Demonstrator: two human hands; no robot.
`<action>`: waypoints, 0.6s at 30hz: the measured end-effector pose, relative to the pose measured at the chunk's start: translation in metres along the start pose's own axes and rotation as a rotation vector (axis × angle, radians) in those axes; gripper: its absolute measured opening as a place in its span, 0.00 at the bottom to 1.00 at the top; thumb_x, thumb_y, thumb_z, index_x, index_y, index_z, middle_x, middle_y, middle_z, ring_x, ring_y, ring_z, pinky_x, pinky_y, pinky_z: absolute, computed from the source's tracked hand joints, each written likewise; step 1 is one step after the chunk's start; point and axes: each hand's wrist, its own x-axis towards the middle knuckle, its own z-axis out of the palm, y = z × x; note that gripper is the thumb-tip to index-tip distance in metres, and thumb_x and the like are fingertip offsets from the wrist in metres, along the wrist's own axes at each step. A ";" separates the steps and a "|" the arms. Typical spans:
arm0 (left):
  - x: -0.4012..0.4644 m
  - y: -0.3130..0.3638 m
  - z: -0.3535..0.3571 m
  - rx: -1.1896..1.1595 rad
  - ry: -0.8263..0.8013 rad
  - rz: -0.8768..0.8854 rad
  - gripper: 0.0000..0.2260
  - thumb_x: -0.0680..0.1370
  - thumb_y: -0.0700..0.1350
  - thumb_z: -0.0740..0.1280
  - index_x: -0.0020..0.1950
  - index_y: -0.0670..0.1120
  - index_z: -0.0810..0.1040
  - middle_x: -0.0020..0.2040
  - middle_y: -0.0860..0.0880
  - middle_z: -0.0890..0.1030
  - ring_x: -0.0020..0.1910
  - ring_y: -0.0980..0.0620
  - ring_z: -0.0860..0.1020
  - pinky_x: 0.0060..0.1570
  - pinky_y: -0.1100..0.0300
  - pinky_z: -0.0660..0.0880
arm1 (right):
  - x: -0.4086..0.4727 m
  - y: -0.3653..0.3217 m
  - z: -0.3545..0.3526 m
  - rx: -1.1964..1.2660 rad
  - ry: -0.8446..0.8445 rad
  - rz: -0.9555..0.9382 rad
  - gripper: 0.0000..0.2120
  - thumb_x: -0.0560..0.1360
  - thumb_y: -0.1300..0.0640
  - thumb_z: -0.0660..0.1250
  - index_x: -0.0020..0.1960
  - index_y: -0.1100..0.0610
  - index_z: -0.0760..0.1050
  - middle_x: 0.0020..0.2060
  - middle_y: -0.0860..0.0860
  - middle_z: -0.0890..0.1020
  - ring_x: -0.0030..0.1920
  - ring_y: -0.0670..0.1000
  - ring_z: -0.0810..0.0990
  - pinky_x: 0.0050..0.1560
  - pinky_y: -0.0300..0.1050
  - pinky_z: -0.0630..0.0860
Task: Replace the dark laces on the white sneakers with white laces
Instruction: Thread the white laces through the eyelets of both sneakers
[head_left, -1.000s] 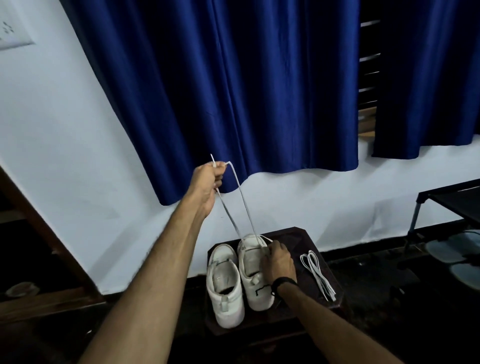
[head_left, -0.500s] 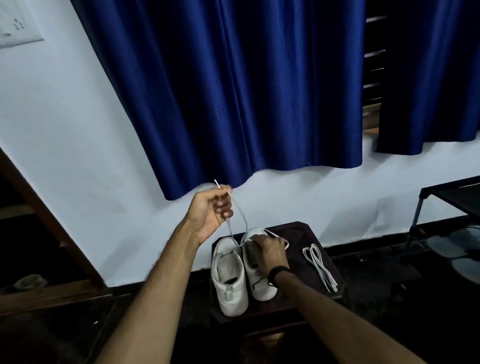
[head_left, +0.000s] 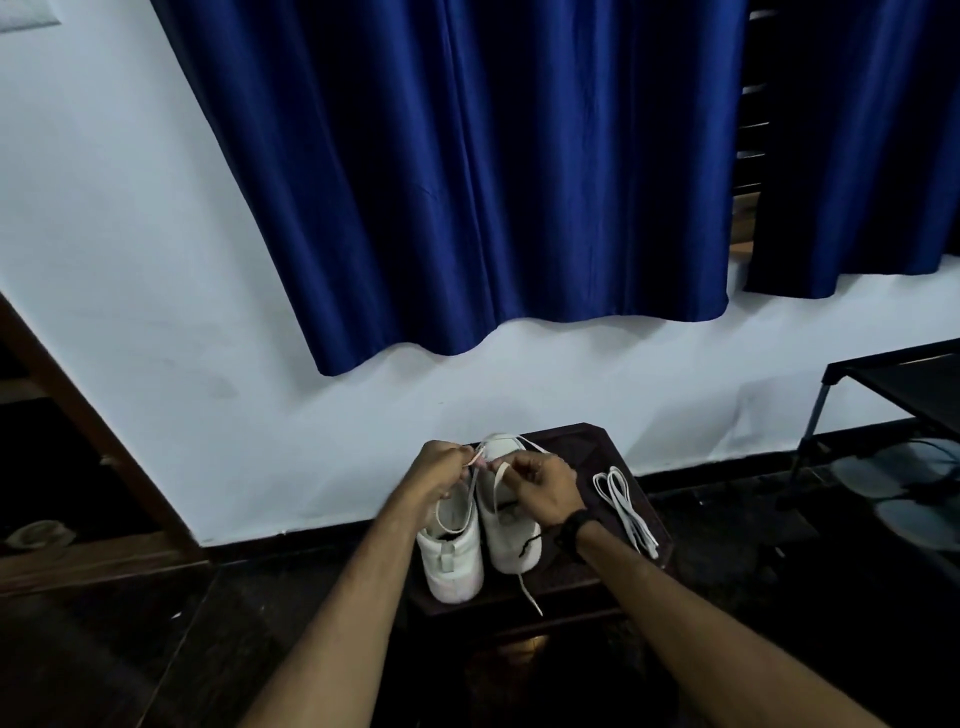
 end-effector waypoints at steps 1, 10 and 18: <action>-0.001 -0.002 0.003 -0.014 0.011 -0.005 0.13 0.80 0.43 0.61 0.39 0.45 0.81 0.30 0.48 0.71 0.24 0.54 0.64 0.26 0.63 0.56 | -0.002 -0.009 -0.003 0.040 0.028 -0.018 0.05 0.76 0.54 0.69 0.42 0.52 0.83 0.41 0.45 0.85 0.43 0.39 0.81 0.48 0.37 0.74; -0.024 0.043 -0.006 -0.565 -0.061 0.079 0.11 0.83 0.41 0.57 0.44 0.44 0.74 0.31 0.51 0.66 0.22 0.58 0.60 0.26 0.64 0.58 | 0.019 -0.094 -0.042 0.093 -0.017 -0.111 0.14 0.78 0.60 0.58 0.45 0.54 0.82 0.35 0.47 0.84 0.39 0.38 0.80 0.46 0.35 0.72; -0.034 0.083 0.001 -0.789 0.117 0.277 0.08 0.82 0.38 0.60 0.45 0.44 0.76 0.34 0.49 0.71 0.29 0.56 0.66 0.31 0.64 0.65 | 0.039 -0.135 -0.056 0.086 0.138 -0.113 0.12 0.77 0.53 0.56 0.41 0.54 0.76 0.30 0.48 0.76 0.33 0.51 0.73 0.39 0.46 0.71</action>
